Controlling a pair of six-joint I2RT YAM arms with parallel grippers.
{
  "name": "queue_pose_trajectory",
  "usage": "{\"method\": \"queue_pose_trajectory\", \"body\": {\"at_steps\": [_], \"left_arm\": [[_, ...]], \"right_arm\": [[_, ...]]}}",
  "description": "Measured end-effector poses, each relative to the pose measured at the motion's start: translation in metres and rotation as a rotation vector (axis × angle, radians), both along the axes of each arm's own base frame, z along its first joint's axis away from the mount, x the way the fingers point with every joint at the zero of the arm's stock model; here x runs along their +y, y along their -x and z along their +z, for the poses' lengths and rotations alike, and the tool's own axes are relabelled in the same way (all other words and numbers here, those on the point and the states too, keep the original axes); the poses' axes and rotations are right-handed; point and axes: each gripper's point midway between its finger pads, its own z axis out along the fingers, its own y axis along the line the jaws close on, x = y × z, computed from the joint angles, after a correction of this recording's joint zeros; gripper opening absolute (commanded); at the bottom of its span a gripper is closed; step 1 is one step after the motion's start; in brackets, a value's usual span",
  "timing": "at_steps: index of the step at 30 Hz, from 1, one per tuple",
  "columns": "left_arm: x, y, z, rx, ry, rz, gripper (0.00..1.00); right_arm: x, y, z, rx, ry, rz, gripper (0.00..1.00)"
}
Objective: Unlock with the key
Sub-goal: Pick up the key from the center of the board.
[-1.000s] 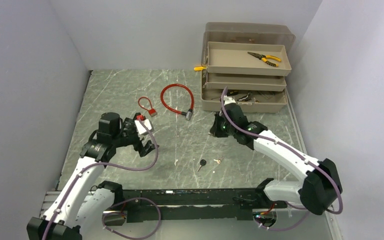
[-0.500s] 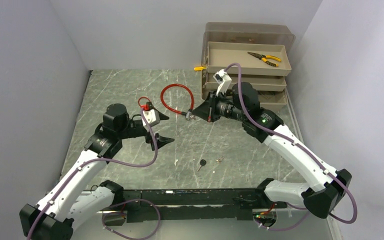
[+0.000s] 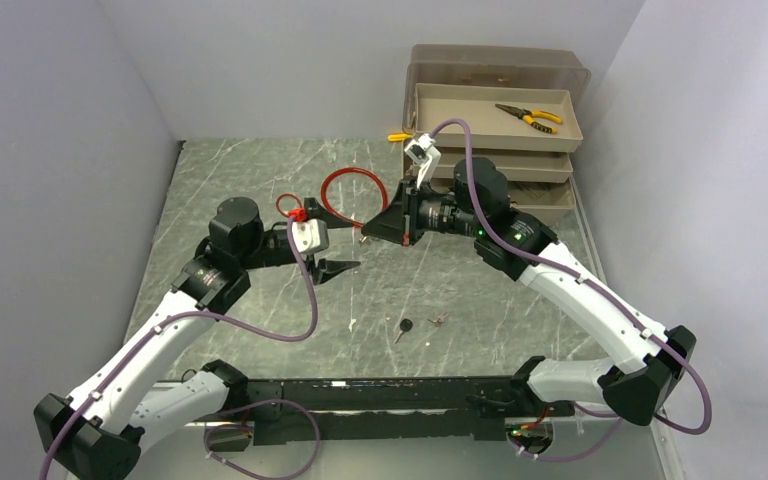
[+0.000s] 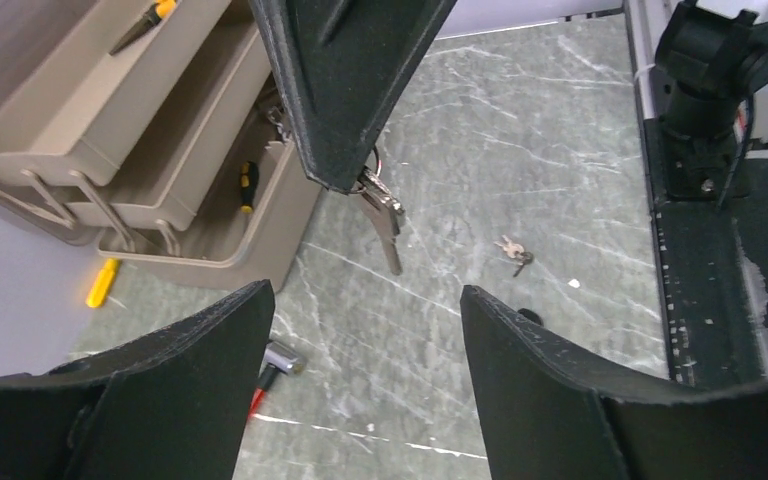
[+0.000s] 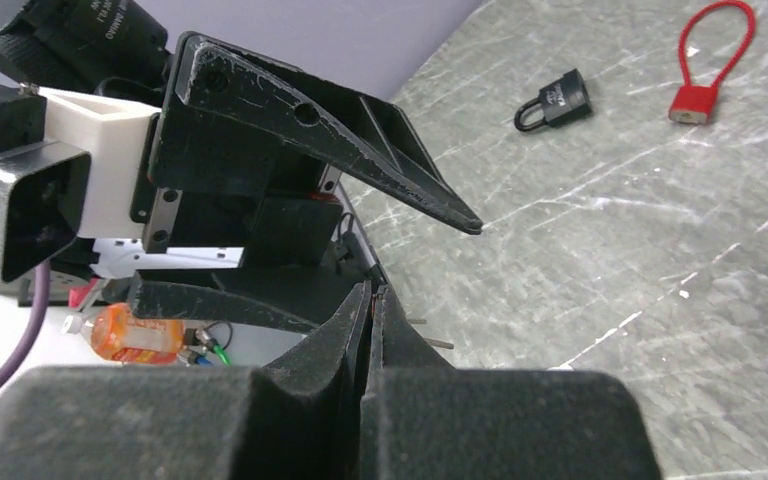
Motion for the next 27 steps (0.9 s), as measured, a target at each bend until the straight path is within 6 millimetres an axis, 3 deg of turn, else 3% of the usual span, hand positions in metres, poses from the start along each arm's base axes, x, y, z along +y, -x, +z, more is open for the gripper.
{"method": "queue_pose_trajectory", "body": {"at_steps": [5, 11, 19, 27], "left_arm": [[-0.002, 0.000, 0.007, -0.036, 0.000, -0.007, 0.55], [-0.004, 0.005, 0.008, -0.046, -0.009, -0.026, 0.52], [-0.003, 0.002, 0.007, -0.068, -0.020, -0.013, 0.26], [0.001, 0.003, 0.015, -0.090, -0.008, 0.008, 0.20]], "right_arm": [[0.004, 0.005, 0.007, -0.001, -0.031, 0.023, 0.00], [0.012, 0.008, 0.015, 0.003, -0.068, 0.046, 0.00], [0.018, 0.010, 0.016, 0.014, -0.084, 0.058, 0.00], [0.019, 0.010, 0.014, 0.016, -0.083, 0.055, 0.00]]}}
